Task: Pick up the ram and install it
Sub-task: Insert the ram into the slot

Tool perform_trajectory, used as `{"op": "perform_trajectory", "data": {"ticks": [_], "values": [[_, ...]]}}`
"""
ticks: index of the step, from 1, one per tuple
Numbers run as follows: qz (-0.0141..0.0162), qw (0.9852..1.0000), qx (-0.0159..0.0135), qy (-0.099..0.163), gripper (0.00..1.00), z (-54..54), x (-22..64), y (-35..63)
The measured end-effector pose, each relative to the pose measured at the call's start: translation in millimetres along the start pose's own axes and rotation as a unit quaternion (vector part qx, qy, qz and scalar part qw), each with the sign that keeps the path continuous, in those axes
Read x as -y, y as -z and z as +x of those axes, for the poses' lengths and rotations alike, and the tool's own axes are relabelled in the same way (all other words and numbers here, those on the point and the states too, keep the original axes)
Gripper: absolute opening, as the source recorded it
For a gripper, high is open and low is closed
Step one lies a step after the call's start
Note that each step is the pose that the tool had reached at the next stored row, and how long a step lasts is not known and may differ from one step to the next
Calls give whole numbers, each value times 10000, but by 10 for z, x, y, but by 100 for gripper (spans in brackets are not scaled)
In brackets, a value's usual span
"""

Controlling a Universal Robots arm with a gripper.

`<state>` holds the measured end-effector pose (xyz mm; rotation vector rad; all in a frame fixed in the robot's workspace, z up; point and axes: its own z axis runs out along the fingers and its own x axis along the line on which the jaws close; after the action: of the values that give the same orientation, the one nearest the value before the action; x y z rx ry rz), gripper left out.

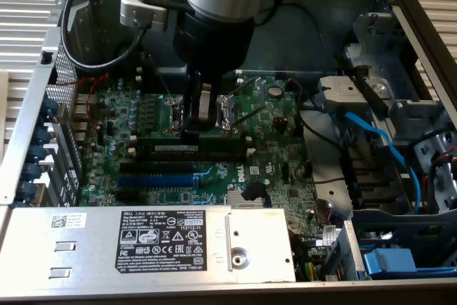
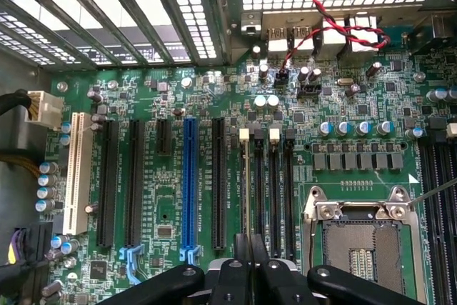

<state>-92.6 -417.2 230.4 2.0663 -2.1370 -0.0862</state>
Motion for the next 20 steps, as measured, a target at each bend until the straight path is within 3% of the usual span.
{"op": "perform_trajectory", "data": {"ticks": [11, 14, 15, 20], "values": [[0, 10000, 0, 0, 12, 0, 0, 0], [0, 10000, 0, 0, 14, 0, 0, 0], [0, 10000, 0, 0, 20, 0, 0, 0], [0, 10000, 0, 0, 20, 0, 0, 0]]}}
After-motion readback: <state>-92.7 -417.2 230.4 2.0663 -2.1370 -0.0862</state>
